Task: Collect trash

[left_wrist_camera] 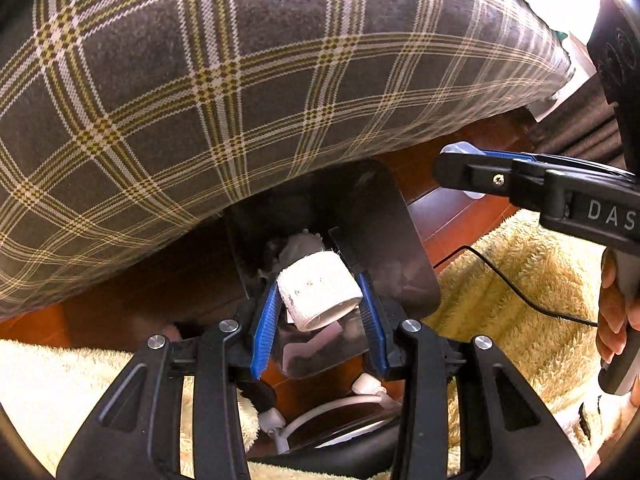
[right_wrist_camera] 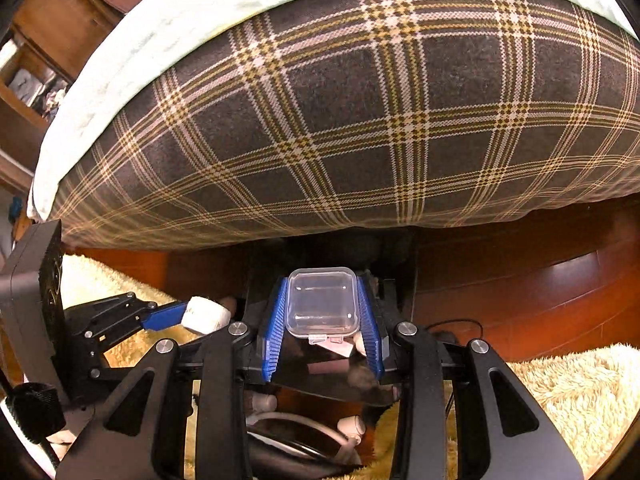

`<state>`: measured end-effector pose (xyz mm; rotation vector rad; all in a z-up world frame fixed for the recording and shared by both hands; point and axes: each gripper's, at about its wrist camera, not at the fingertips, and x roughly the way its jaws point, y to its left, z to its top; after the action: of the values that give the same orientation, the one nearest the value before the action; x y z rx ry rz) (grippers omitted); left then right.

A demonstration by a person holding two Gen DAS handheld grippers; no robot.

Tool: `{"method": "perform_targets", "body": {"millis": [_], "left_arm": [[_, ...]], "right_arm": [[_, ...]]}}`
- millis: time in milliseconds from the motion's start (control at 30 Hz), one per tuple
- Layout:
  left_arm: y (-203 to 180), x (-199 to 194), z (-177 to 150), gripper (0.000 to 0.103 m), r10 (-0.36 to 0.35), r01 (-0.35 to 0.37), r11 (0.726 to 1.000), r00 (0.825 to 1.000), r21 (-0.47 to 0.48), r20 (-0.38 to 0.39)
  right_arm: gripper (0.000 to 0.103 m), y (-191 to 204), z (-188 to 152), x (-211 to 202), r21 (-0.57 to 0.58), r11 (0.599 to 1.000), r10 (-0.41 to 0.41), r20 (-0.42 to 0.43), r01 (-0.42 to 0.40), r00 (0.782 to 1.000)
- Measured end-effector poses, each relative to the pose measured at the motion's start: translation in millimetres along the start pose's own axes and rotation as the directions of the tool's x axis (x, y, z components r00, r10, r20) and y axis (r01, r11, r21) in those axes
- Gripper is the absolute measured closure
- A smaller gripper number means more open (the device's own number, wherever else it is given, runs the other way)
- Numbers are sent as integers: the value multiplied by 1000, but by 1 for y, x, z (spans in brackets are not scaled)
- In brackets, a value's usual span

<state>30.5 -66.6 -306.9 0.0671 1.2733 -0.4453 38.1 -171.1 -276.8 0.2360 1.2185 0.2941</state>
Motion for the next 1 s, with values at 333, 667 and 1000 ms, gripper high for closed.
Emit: {"method": "perform_targets", "body": {"millis": [333, 667, 1000], "left_arm": [[3, -21, 8, 47, 22, -22, 1000, 999, -7, 30], [2, -133, 32, 19, 98, -101, 995, 955, -6, 279], [12, -262, 58, 8, 228, -203, 973, 817, -107, 530]], "right_arm": [[47, -28, 16, -31, 25, 1000, 7, 29, -7, 1000], [3, -51, 48, -132, 49, 998, -53, 250, 42, 967], [3, -13, 70, -245, -41, 978, -157, 511, 206, 845]]}}
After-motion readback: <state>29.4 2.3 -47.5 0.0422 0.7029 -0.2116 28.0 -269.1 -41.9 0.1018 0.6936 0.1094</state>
